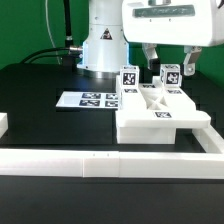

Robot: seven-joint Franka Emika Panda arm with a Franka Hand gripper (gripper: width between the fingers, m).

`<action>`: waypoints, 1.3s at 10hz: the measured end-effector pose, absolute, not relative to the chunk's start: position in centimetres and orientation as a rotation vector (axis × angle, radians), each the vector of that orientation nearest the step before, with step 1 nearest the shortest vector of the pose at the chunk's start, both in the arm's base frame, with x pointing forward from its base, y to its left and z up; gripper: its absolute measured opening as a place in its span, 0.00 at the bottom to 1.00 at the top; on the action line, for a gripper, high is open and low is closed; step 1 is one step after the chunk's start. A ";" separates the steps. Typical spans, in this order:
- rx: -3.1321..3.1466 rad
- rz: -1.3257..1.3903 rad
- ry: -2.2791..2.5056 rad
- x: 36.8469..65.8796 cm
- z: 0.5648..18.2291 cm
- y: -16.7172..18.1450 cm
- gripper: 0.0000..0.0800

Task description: Assemble chair

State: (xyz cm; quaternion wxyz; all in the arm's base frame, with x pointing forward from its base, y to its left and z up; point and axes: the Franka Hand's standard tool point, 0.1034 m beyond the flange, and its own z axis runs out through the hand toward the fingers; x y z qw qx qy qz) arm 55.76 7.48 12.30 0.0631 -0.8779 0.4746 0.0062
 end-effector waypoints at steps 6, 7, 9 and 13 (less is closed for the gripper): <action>-2.946 -0.011 0.696 55.4 12.1 9.2 0.81; -2.972 -0.019 0.586 55.4 12.0 8.9 0.81; -3.008 -0.033 0.406 55.3 11.8 8.7 0.81; -3.045 -0.051 0.089 55.3 11.6 8.5 0.81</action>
Offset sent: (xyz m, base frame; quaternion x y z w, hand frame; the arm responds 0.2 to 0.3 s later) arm 0.0067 0.0257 -0.0011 -0.0066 -0.0015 -0.3595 0.9331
